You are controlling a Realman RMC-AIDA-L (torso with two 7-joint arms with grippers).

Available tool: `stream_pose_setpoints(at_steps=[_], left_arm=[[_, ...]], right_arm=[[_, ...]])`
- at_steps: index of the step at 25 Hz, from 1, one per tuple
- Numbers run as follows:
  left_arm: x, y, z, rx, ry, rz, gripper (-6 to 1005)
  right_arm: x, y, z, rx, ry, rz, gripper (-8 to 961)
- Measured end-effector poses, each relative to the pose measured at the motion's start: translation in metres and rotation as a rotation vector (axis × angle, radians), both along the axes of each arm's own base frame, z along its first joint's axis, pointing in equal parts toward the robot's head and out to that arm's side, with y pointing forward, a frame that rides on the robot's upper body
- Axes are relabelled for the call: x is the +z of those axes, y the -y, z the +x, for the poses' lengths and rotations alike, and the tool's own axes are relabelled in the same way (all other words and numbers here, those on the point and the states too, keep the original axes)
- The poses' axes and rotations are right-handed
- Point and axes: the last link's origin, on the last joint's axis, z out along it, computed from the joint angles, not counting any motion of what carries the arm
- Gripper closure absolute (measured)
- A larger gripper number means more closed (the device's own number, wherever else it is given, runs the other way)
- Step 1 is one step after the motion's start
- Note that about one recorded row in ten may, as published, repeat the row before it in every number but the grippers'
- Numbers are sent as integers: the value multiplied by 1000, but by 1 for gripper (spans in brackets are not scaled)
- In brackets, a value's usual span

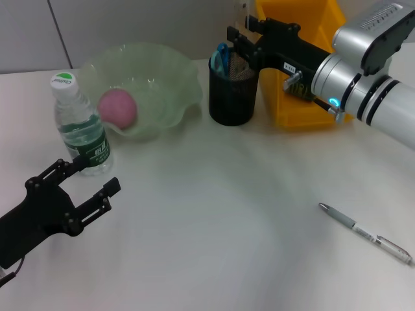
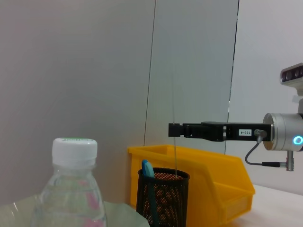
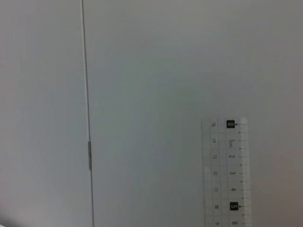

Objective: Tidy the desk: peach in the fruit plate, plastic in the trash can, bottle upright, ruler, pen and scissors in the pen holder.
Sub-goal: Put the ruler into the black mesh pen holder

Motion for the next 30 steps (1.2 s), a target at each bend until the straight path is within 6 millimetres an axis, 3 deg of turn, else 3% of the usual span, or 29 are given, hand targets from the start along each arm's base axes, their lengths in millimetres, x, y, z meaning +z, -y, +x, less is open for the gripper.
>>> stream_pose_setpoints(at_steps=[19,30], left_arm=[[1,1,0,4,9,1,258],[3,0,-1,6,9,9,258]], right_arm=[[-7,-3,-5,3,42,-26,549],[-2,-3,-5,0,6,-9,211]])
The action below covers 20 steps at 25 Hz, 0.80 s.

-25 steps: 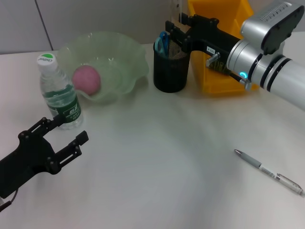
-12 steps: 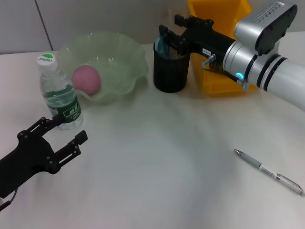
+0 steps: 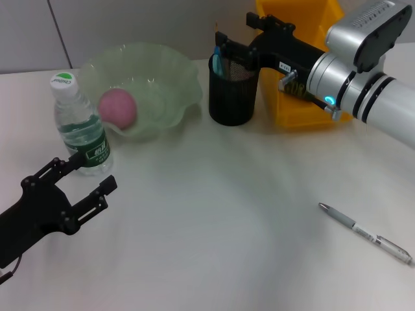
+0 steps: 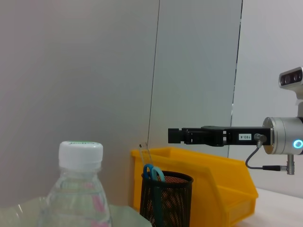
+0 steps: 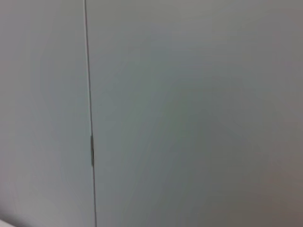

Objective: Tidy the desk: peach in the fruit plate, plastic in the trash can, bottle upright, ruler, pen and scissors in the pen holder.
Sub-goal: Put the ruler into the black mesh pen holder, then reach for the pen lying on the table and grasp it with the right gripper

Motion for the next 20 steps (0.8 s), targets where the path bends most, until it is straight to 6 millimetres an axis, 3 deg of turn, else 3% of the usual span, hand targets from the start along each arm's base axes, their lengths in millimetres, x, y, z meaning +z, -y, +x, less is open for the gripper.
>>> stream_pose_setpoints(at_steps=[10,18,20], left_arm=[[0,2,0,-8,4,-4,258],[-2,10,5,-49,17,-61,259],[-2,11,6,-66,9,-95,259]], right_arm=[[5,-1,-1,-1,-35,11,166],[32,2,-9,15,-236,-35,168],[41,8,-16,39,-307,-115,168]])
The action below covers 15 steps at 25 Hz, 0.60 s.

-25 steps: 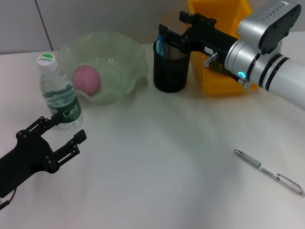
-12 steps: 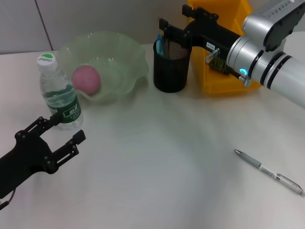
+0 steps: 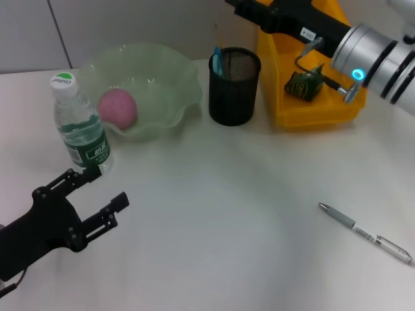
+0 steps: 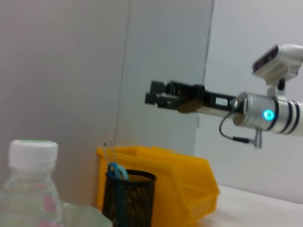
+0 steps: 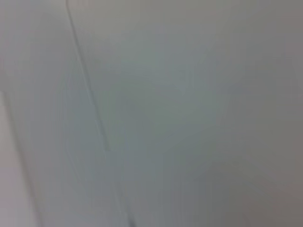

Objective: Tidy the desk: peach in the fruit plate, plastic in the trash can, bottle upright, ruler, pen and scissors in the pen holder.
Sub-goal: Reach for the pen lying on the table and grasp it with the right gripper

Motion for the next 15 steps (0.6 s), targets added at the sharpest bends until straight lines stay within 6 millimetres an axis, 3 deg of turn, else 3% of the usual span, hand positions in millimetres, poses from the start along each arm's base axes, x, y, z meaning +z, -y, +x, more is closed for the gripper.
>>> stream_pose_setpoints(at_steps=[8,15], left_arm=[[1,2,-1,10,-3,-75,259],[1,-1,-5,65,1,-96,259]], right_arm=[[29,18,-20,86,-15,-234,168],[64,37,-38,102,258,-467,169]])
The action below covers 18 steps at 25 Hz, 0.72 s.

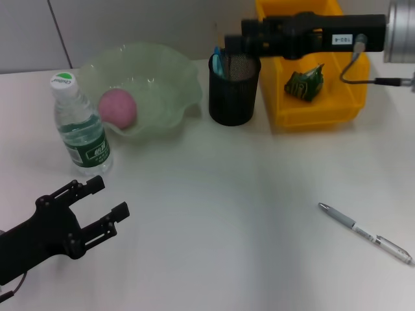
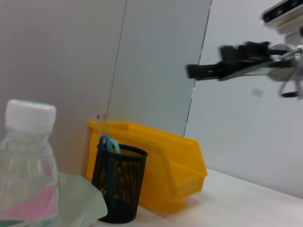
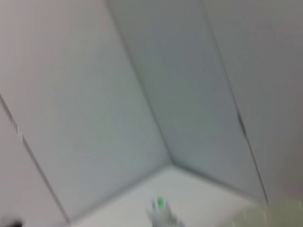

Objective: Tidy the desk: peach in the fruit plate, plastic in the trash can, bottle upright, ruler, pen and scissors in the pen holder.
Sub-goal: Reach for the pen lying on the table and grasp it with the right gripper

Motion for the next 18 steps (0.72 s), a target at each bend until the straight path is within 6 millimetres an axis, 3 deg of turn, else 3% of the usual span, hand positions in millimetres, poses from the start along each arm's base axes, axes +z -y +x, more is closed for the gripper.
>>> stream_pose_setpoints(at_steps=[4,7,14,18], left_arm=[[0,-2,1,1,-2,-1,259],[1,-5,2,-11,-7,5,259],[4,-6,1,-20,-22,2,259],[6,-7,0,-27,-34,9,259]], right_arm=[[12,11,-11,-16,128,-54,169],[19,27,-26,-105,343,-135,169],[11,39,-42,-280,681,-254,169],[2,37,-36,-385,859,-299,169]])
